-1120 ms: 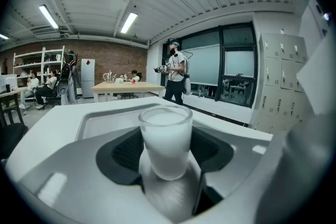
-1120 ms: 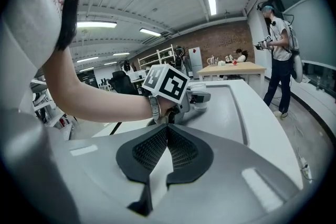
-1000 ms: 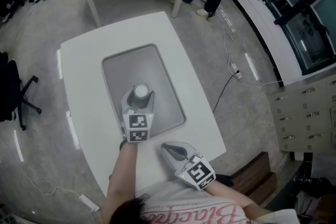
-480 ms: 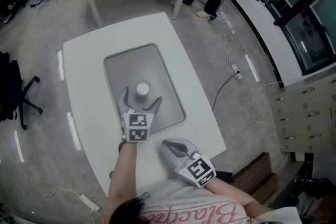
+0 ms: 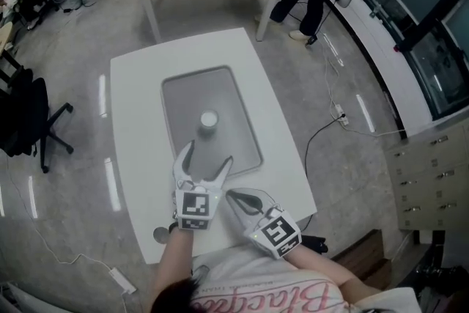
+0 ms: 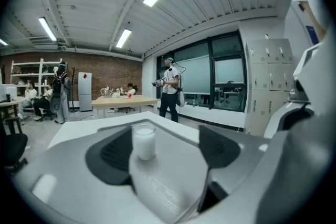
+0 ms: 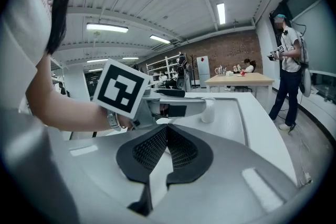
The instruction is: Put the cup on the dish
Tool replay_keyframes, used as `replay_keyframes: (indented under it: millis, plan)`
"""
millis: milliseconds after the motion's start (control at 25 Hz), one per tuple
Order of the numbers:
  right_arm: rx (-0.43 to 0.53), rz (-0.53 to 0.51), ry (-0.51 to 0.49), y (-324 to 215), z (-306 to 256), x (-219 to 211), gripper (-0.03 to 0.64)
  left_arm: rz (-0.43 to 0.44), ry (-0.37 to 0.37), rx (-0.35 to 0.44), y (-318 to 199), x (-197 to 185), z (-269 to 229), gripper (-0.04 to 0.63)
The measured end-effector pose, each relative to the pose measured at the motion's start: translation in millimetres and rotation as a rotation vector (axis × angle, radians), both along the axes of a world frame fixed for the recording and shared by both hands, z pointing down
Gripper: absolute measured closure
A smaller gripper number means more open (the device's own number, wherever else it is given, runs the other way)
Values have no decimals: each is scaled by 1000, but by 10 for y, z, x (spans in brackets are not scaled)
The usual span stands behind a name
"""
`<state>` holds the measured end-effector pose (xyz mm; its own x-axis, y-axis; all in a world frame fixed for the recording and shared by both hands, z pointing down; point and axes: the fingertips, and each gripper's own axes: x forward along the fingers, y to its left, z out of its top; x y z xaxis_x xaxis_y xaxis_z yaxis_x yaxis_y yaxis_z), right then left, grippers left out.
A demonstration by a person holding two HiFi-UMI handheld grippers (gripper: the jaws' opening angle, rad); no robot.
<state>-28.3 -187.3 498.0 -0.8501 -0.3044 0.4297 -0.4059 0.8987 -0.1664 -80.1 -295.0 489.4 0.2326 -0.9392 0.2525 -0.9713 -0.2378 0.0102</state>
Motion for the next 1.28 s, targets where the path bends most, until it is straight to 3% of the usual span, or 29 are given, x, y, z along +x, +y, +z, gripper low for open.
replay_keyframes:
  millis: [120,640,1040,1280]
  plan:
    - [21,-4,-20,-16,-64,79,630,-136,0,19,219,-100,-70,596]
    - [145,-72,-112,73,-426,493,630,-163,25,67,715,521,-344,597]
    - [157,-110,-169,410,-571,764,630,-216,13,31,1189,876,-338,597]
    - [119,-78,-227,691,-721,977,630,-231,6,15,1532,1118,-324,597]
